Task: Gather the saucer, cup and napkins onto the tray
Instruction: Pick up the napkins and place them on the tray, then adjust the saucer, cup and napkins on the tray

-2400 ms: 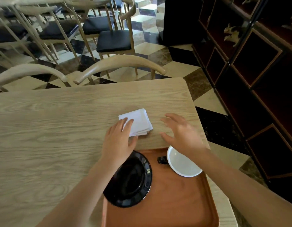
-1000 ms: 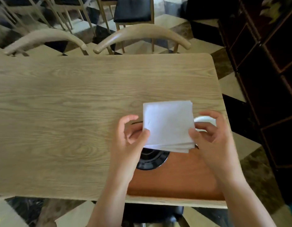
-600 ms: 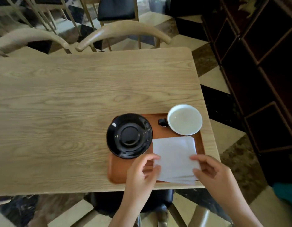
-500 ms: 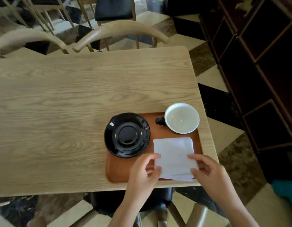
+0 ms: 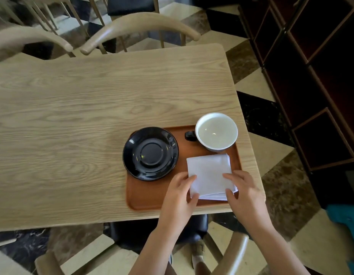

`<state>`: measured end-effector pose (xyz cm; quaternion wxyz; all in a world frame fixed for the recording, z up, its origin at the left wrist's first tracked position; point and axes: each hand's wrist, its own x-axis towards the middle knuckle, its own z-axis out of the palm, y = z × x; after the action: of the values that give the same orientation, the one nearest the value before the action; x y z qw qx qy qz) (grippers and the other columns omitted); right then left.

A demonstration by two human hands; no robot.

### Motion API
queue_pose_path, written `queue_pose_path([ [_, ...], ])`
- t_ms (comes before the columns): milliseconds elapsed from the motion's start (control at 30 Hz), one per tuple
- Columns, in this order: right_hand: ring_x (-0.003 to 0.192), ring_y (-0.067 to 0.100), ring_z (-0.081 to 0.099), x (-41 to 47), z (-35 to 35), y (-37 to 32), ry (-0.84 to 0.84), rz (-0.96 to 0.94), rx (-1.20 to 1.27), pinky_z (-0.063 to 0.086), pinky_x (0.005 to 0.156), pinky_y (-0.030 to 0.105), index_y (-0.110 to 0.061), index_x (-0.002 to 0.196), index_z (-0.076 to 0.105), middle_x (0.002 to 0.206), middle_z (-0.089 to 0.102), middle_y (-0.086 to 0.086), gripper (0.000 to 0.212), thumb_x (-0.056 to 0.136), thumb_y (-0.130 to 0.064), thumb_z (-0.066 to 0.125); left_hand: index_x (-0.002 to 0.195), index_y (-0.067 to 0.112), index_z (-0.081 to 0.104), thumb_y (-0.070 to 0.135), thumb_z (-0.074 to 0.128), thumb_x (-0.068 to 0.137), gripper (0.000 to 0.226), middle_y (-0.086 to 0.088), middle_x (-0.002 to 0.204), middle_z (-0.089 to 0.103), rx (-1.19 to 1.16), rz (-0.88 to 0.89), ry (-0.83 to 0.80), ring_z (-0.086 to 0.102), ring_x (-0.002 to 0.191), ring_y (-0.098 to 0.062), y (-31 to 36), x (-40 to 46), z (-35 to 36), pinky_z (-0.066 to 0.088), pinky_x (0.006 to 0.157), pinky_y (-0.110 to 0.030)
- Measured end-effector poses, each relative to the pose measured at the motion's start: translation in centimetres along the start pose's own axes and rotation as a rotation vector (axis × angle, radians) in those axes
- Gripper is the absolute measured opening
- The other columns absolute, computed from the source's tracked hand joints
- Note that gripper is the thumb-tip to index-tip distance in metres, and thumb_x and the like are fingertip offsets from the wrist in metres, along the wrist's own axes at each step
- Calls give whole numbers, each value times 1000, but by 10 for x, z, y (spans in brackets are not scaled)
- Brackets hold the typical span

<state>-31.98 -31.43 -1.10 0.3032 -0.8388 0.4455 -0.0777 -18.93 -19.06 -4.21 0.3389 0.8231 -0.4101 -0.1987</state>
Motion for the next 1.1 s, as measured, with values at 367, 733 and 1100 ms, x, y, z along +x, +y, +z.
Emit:
queue_pose_path([
  [367, 138, 23, 28, -16, 16, 35, -63, -422, -387, 24, 113, 39, -15, 132, 51, 143, 44, 8, 50, 99, -37, 20, 140, 16, 33, 37, 30, 93, 51, -6, 151, 33, 501, 290, -182, 22, 140, -18, -4, -20, -2, 29, 109, -41],
  [733, 143, 21, 11, -26, 16, 28, -181, -338, -487, 7, 114, 44, -19, 142, 32, 151, 29, 7, 57, 96, -48, 12, 147, 21, 18, 48, 28, 93, 62, -5, 156, 19, 572, 269, -276, 14, 143, -20, -2, -31, -9, 29, 110, -48],
  [1100, 139, 24, 28, 9, 53, -59, -203, -518, -508, 32, 106, 52, -23, 140, 34, 149, 36, 9, 54, 90, -43, 28, 140, 19, 36, 42, 33, 92, 53, -14, 150, 31, 576, -13, -52, 22, 141, -25, -42, -24, -69, 27, 110, -52],
])
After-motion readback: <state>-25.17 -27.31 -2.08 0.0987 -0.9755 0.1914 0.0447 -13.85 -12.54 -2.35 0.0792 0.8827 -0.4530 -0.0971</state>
